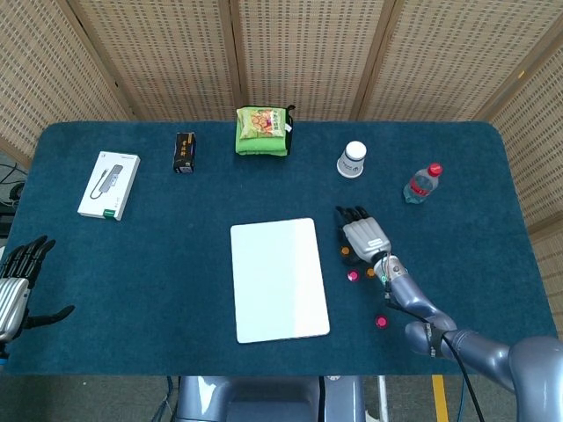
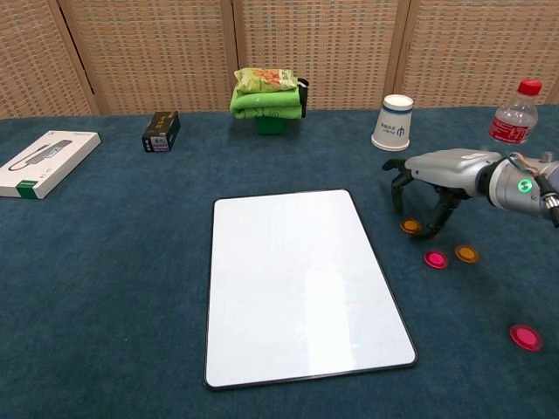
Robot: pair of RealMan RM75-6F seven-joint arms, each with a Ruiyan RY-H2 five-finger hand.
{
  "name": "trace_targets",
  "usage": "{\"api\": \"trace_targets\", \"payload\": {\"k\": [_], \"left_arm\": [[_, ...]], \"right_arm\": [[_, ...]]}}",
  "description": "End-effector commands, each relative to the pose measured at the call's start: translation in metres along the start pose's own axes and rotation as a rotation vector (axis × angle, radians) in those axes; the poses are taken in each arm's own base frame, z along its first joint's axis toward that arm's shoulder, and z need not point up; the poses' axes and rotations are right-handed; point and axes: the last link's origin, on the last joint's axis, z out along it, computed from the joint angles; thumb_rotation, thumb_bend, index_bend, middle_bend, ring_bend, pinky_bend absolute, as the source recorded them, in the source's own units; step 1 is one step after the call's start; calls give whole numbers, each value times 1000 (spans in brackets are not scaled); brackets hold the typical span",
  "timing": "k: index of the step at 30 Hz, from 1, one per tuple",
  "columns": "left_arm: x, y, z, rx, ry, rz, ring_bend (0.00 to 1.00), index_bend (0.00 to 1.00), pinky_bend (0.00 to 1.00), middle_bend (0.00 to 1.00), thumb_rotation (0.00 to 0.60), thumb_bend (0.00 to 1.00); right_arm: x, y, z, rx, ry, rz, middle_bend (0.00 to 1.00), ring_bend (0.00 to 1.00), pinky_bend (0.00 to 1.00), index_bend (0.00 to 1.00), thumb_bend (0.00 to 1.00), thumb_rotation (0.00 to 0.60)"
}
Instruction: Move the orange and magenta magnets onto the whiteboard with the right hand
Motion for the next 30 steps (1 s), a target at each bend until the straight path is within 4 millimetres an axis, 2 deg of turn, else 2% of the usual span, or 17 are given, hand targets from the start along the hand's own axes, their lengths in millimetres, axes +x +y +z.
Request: {"api": "trace_targets", "payload": {"k": [1, 4, 8, 10, 15, 20, 23, 26, 30], "left_arm": [[0, 0, 0, 0, 0, 0, 0, 0, 0, 0, 600, 0], [0, 0, 0, 0, 1, 1, 0, 0, 0, 0, 600, 0], [0, 0, 0, 0, 1, 2, 0, 0, 0, 0, 600, 0], [0, 0, 0, 1, 1, 3, 0, 0, 0, 0, 600, 0], [0, 0, 0, 1, 1, 3, 0, 0, 0, 0, 600, 0], [0, 0, 1, 2, 1, 2, 0, 0, 0, 0, 600, 0], [0, 0, 1, 2, 0, 1, 0, 0, 0, 0, 600, 0], [0, 1, 1, 0, 0, 1, 0, 0, 0, 0, 600, 0], [0, 1, 0, 1, -1, 1, 0, 0, 0, 0, 600, 0]], "right_arm": [[-1, 1, 0, -4, -3, -4, 0, 0, 0, 437, 260, 600], [-2, 3, 1, -9, -7, -3, 0, 0, 0, 437, 260, 600], [-3, 4, 1, -12, -14, -2, 0, 0, 0, 437, 350, 600], [-4, 4, 2, -13, -19, 1, 0, 0, 0, 438, 363, 600], [-4, 4, 2, -9, -23, 6, 0, 0, 0, 483, 394, 600], [7, -1, 0, 9, 2, 44, 0, 0, 0, 488, 402, 600], [21, -9, -1, 36, 41, 86, 0, 0, 0, 495, 402, 600], [42, -25, 2, 85, 82, 92, 0, 0, 0, 499, 401, 600], [53, -52, 10, 132, 90, 90, 0, 0, 0, 499, 401, 600]]}}
